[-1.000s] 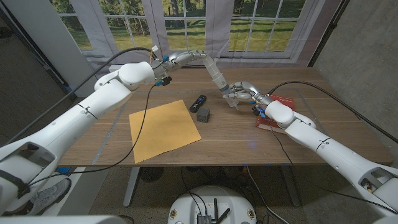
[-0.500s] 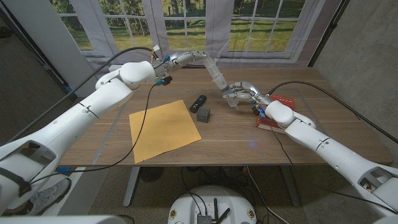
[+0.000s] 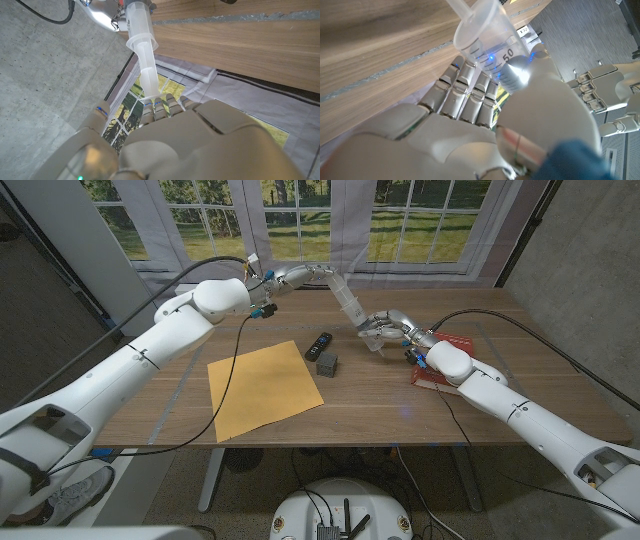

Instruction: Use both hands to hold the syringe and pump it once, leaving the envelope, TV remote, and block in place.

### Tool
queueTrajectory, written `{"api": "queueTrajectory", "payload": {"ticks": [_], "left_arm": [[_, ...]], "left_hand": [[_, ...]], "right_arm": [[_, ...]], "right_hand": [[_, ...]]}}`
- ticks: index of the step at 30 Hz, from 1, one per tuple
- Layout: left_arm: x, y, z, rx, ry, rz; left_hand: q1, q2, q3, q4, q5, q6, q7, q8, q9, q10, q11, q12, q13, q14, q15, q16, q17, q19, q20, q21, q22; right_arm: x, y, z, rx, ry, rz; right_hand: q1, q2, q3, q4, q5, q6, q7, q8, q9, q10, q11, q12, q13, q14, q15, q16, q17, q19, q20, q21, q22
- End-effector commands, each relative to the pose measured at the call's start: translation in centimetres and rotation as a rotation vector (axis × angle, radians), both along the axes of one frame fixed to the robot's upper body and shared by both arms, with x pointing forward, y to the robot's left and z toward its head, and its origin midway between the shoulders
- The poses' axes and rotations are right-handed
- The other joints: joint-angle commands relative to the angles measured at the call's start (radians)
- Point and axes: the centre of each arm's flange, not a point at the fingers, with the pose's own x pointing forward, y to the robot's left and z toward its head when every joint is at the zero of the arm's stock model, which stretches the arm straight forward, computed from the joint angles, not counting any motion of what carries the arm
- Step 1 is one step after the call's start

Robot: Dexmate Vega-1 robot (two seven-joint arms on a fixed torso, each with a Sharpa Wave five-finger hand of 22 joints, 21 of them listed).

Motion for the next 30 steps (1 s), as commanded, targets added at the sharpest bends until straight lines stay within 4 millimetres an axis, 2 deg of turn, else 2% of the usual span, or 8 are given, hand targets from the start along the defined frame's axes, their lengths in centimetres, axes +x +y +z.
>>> {"api": "queueTrajectory", "payload": {"ticks": [1, 30], "left_arm": [[0.5, -0.1, -0.4, 0.018, 0.027, -0.001], [1.9, -0.5, -1.0, 0.027, 0.065, -0.008]], "left_hand": [[-0.012, 0.059, 0.002, 0.006, 0.001, 0.024, 0.015, 0.001, 0.003, 0.010, 0.001, 0.003, 0.002, 0.010, -0.063, 0.006, 0.002, 0.002, -0.034, 0.007, 0.003], [-0.020, 0.059, 0.003, 0.017, 0.002, 0.027, 0.019, -0.002, 0.003, 0.016, 0.003, 0.001, 0.002, 0.020, -0.055, 0.004, 0.003, 0.010, -0.034, 0.009, 0.003]], "right_arm": [[0.0, 0.3, 0.5, -0.009, -0.005, 0.003], [0.3, 0.8, 1.6, -0.005, -0.013, -0.004]], "right_hand": [[0.186, 0.184, 0.000, 0.003, 0.002, 0.110, -0.102, 0.001, 0.005, 0.040, -0.024, 0.005, 0.002, 0.010, -0.105, -0.002, 0.006, 0.000, -0.047, 0.002, 0.003], [0.188, 0.182, -0.003, 0.003, 0.002, 0.111, -0.102, -0.010, 0.006, 0.042, -0.023, 0.001, 0.003, 0.017, -0.105, -0.012, 0.017, 0.001, -0.046, 0.002, 0.003]]}}
